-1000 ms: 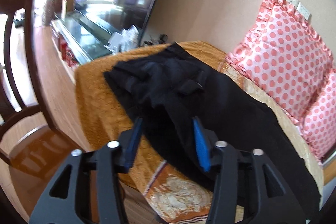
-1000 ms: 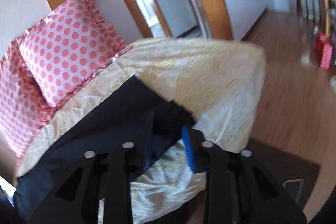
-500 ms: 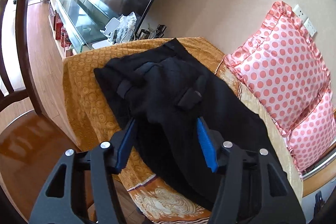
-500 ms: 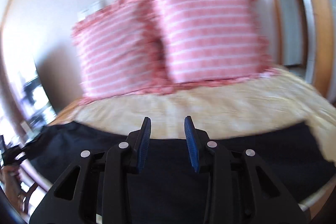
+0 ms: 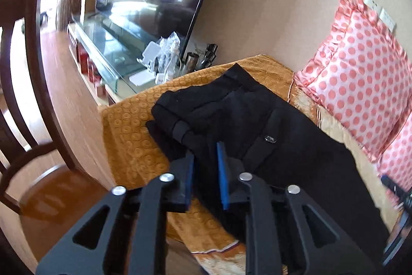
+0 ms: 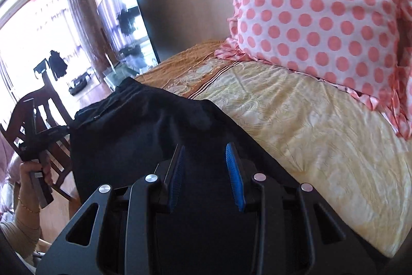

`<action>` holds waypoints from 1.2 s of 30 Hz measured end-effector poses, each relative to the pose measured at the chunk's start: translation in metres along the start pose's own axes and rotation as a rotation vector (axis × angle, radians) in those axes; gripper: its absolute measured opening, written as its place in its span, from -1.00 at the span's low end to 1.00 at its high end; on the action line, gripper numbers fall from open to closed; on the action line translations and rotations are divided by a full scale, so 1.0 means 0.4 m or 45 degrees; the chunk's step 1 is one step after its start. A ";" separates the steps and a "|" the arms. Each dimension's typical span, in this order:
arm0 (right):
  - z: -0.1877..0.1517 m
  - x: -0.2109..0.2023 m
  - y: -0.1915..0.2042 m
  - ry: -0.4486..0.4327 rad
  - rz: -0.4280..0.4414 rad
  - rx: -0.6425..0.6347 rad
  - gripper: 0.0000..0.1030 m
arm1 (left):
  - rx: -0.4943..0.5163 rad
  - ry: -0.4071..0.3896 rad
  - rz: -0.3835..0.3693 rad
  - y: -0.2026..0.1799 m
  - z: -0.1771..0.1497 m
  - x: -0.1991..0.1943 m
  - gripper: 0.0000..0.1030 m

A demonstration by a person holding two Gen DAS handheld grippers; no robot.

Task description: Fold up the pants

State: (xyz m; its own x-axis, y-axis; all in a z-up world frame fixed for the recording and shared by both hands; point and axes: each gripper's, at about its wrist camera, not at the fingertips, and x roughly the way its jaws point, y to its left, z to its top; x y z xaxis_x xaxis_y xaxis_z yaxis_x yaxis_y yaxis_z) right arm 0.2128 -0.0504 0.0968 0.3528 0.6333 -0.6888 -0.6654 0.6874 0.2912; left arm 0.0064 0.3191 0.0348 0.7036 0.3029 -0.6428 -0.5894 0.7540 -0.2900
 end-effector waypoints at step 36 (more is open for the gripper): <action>-0.033 0.097 -0.137 0.164 -0.263 -0.164 -0.99 | 0.725 0.017 -0.434 -0.391 -0.285 -0.041 0.79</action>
State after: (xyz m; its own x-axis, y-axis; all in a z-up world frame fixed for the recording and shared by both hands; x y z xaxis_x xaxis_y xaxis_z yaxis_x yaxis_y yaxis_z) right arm 0.2541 -0.0682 0.0452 0.4088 0.4283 -0.8059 -0.6690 0.7413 0.0546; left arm 0.0418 0.1297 0.0099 0.8067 -0.0119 -0.5909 -0.0300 0.9977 -0.0610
